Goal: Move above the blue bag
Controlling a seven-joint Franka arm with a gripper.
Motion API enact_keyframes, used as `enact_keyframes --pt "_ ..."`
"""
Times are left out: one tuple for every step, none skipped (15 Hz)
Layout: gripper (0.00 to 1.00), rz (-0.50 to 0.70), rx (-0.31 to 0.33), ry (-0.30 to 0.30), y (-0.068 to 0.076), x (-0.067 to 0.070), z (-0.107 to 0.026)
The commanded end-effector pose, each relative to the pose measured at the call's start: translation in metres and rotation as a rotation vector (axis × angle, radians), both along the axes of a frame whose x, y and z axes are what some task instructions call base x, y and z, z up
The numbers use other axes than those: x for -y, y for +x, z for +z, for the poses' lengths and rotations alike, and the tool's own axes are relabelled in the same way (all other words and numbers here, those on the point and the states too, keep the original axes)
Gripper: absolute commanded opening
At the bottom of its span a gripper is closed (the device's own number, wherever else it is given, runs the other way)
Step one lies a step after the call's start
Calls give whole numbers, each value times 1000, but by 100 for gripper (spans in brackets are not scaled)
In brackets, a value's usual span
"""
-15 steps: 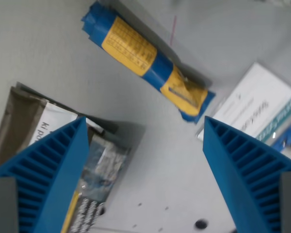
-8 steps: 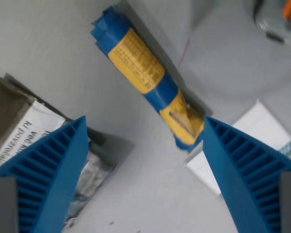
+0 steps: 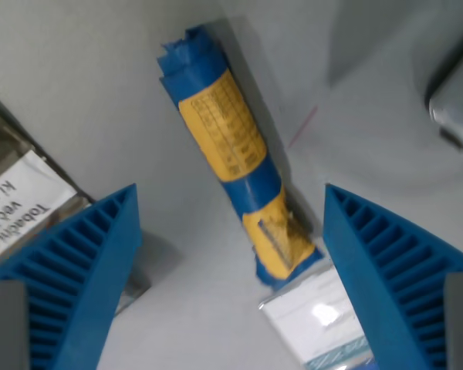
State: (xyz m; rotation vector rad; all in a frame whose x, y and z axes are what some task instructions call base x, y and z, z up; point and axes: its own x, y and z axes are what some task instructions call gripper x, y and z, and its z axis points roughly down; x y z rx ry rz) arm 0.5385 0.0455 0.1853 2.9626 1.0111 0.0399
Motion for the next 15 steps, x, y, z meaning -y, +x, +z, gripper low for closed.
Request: enact_keyframes --pt "100 280 -13 -14 12 -2 -6" --pt "100 284 -14 -13 14 -2 -8" --pt "100 287 -15 -13 15 -3 -10" --pt "100 289 -17 -12 16 -3 -12" --pt "100 285 -17 -12 17 -3 -13" --pt "100 282 -15 -10 17 -3 -15" --pt "100 280 -11 -9 18 -2 -16" --pt "100 276 -8 -9 18 -2 -17" --pt "100 269 -5 -8 18 -2 -18" --pt "100 264 -3 -7 18 -2 -19" --pt "100 257 -1 -7 18 -2 -20" --pt "100 246 0 -7 18 -1 -20" --pt "100 239 1 -6 18 -1 -21" --pt "100 232 1 -6 18 -1 -21" --pt "100 225 1 -6 18 -1 -21"
